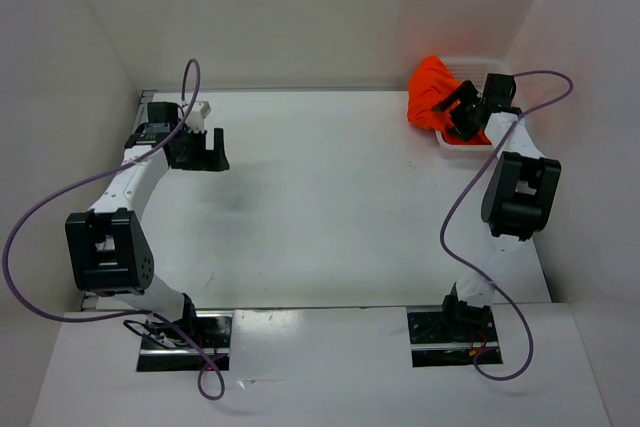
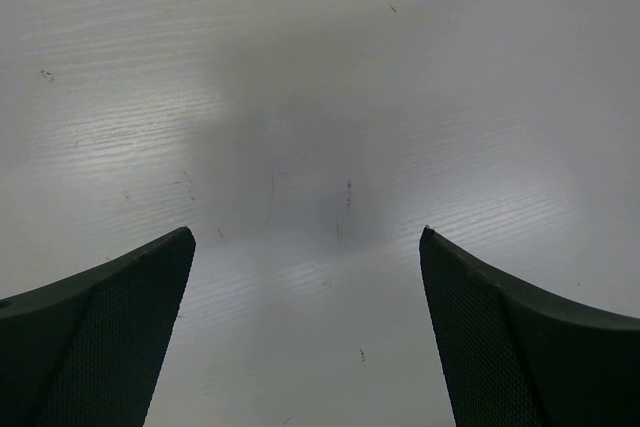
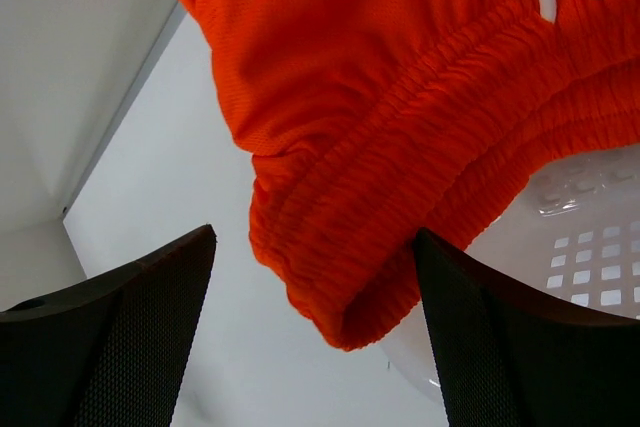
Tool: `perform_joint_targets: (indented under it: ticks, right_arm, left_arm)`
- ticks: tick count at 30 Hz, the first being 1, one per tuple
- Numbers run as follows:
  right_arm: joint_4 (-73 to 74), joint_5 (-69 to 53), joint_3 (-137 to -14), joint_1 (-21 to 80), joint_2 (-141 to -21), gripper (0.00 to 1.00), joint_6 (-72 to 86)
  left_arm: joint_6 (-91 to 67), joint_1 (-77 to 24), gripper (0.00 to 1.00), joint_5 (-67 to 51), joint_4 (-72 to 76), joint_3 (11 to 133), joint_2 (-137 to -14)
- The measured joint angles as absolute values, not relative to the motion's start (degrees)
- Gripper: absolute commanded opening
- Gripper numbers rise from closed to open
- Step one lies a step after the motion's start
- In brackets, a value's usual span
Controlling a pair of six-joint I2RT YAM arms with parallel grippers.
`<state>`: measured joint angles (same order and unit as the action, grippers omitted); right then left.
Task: Fold and stack the shorts
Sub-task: Grab the shorts from the pile
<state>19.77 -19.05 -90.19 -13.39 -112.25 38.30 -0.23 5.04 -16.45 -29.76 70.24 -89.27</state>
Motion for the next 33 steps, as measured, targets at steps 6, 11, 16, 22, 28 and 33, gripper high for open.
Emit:
perform_joint_targets:
  ticks: [6,11,16,22,28,33]
  right_arm:
    - [19.7,-19.3,-90.3,-13.4,-113.7,0.73,38.6]
    - [19.7,-18.5,-90.4,-13.4,-114.3,0.35,37.8]
    - [18.8,-18.2,-90.5,-13.4,-114.5,0.12,37.9]
    - [18.7,-18.4,-92.0,-13.4,-114.8,0.00,35.8]
    - [18.6,-19.0,-98.8,-13.4,-114.8,0.00,33.8]
    - [17.4,-18.9,-105.1,-13.4,-113.8,0.00,32.2]
  left_arm:
    - [-0.2,5.1,1.00,-16.4,-30.1,70.5,-89.4]
    - [-0.2,5.1,1.00,-16.4,-30.1,70.7,-90.3]
    - [-0.2,5.1,1.00,-16.4,-30.1,70.9,-91.0]
    - [-0.2,5.0,1.00,-16.5,-30.1,70.9,-91.0]
    - [-0.2,5.1,1.00,-16.8,-30.0,71.9,-91.0]
    - [-0.2,5.1,1.00,-17.6,-28.9,72.8,-91.0]
